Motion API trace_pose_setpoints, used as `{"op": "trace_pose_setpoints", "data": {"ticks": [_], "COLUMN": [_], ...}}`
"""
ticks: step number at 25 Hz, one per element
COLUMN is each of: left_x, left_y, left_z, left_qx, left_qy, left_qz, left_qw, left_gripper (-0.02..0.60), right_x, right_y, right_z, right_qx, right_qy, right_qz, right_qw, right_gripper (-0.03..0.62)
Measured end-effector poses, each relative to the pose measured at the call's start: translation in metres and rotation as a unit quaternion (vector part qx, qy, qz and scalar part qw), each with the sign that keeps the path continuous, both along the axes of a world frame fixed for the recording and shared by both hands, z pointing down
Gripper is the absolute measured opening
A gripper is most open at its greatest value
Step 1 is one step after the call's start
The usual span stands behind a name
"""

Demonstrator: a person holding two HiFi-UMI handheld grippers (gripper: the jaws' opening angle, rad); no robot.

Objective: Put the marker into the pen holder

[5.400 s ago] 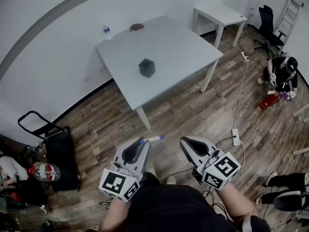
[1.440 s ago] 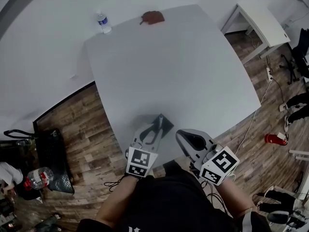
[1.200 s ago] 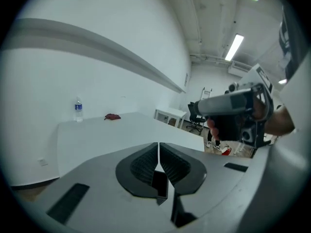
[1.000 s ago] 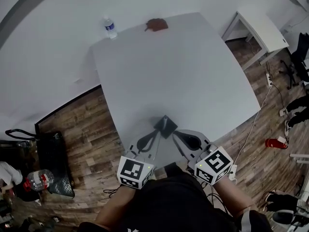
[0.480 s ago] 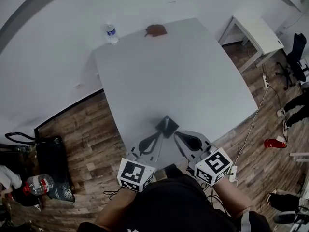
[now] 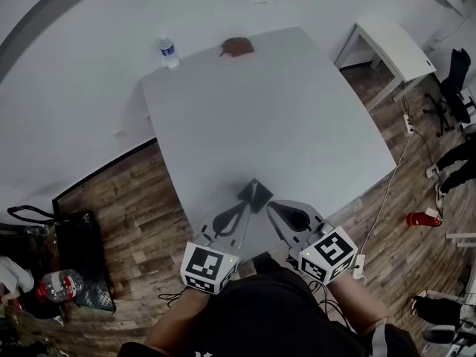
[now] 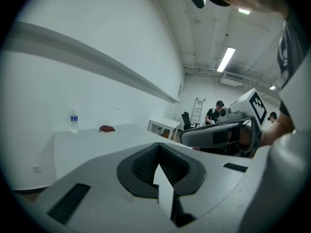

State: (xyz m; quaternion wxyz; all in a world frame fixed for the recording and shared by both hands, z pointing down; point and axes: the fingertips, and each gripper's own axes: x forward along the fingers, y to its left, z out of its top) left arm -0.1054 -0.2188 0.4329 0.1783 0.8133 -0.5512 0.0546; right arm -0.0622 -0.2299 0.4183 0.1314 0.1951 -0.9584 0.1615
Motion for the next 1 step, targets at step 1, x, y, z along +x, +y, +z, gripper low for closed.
{"op": "trace_pose_setpoints", "data": {"ticks": [1], "left_x": [0.0004], "left_y": [-0.0017], "left_z": [0.0006], "left_qx": [0.000], "left_qy": [-0.001], "left_qz": [0.000], "left_qw": [1.0000], "left_gripper": [0.005], "right_x": [0.0005], "right_y": [-0.0016], "right_z": [0.0006], "right_qx": [0.000], "right_qy": [0.000], "right_qz": [0.000], "right_qw": [1.000], "right_gripper": [0.015]}}
